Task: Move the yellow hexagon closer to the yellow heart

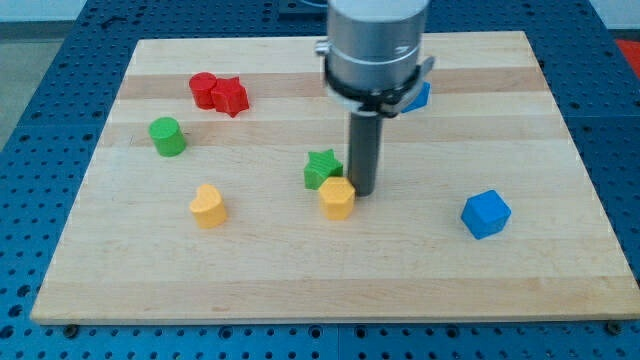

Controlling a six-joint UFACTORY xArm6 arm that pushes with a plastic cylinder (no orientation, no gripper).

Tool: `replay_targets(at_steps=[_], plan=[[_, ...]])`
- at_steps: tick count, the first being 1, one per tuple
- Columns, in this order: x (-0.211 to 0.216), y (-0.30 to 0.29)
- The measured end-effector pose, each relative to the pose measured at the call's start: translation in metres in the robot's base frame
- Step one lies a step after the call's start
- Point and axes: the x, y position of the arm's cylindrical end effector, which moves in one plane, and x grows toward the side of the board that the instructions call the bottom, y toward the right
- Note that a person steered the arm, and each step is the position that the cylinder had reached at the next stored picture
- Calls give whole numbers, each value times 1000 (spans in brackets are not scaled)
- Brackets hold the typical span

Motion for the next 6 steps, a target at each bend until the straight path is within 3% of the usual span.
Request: replay_targets(at_steps=[2,4,6], plan=[[23,-56],[40,-25],[69,-60]])
